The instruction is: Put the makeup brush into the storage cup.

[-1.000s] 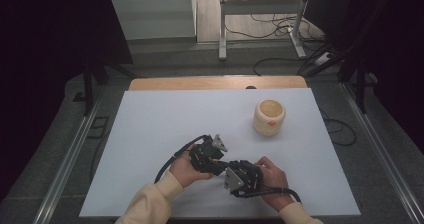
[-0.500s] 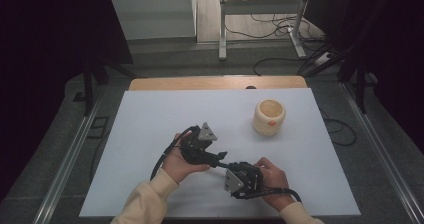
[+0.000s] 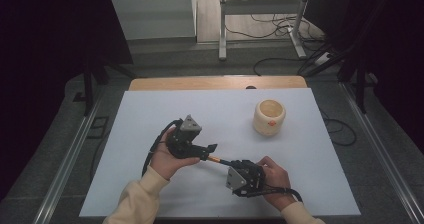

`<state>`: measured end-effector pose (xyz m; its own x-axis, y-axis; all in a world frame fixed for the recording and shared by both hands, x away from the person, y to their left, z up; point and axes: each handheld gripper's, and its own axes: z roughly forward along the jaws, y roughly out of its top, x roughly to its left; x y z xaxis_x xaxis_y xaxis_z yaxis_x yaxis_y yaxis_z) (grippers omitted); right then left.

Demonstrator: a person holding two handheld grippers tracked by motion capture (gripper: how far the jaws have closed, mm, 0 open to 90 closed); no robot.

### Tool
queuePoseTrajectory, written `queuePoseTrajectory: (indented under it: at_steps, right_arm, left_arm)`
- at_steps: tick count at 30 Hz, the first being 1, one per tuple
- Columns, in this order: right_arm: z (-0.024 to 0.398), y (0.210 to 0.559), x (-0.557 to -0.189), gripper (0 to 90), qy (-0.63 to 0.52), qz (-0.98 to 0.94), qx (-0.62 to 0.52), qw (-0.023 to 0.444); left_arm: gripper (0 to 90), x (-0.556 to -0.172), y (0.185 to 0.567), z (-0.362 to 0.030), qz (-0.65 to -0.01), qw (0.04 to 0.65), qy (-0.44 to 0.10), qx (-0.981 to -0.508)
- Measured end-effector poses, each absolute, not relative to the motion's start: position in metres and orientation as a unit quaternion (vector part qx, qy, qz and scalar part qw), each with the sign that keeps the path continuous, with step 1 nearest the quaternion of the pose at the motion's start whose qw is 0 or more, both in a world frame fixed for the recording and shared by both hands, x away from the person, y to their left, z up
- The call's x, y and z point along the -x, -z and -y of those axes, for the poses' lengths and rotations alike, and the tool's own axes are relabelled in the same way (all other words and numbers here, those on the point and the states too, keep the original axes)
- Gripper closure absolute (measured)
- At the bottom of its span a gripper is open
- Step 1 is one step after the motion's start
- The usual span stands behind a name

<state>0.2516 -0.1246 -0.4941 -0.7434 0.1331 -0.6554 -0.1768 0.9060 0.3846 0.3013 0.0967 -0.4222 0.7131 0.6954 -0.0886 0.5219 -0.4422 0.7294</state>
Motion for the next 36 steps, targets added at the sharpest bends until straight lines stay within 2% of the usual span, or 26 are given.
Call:
queuePoseTrajectory:
  at_steps: [14,25,29,32,36]
  right_arm:
    - [0.132,0.484,-0.257,80.5,-0.228,-0.898,-0.009,0.376]
    - [0.138,0.478,-0.259,80.4,-0.256,-0.890,-0.039,0.374]
    - [0.140,0.476,-0.260,80.5,-0.266,-0.888,-0.051,0.371]
    - [0.141,0.475,-0.260,80.5,-0.265,-0.888,-0.049,0.373]
    - [0.142,0.474,-0.260,80.5,-0.265,-0.887,-0.051,0.375]
  left_arm:
    - [22.3,-0.294,0.457,-0.140,-0.448,0.397,-0.056,-0.799]
    - [20.6,-0.293,0.476,-0.139,-0.471,0.423,0.005,-0.774]
    - [20.9,-0.292,0.477,-0.141,-0.486,0.450,0.031,-0.749]
    - [21.2,-0.294,0.484,-0.144,-0.504,0.475,0.077,-0.717]
    - [22.2,-0.295,0.489,-0.146,-0.513,0.475,0.080,-0.711]
